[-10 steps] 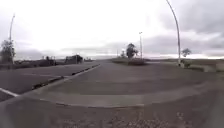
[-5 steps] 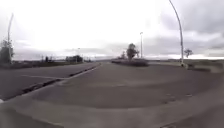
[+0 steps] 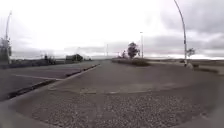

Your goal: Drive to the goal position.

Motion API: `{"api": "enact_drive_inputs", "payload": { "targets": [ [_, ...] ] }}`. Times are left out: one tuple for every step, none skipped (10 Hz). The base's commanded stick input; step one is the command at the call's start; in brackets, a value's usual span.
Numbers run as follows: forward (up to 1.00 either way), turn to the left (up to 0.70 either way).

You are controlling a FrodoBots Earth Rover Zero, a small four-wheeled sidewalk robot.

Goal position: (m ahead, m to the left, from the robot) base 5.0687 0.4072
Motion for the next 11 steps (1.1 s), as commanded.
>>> {"api": "enact_drive_inputs", "payload": {
  "targets": [
    [1.0,0.0],
    [1.0,0.0],
    [1.0,0.0],
    [1.0,0.0],
    [1.0,0.0],
    [1.0,0.0],
    [1.0,0.0],
    [1.0,0.0],
    [1.0,0.0],
    [1.0,0.0],
    [1.0,0.0]
  ]
}}
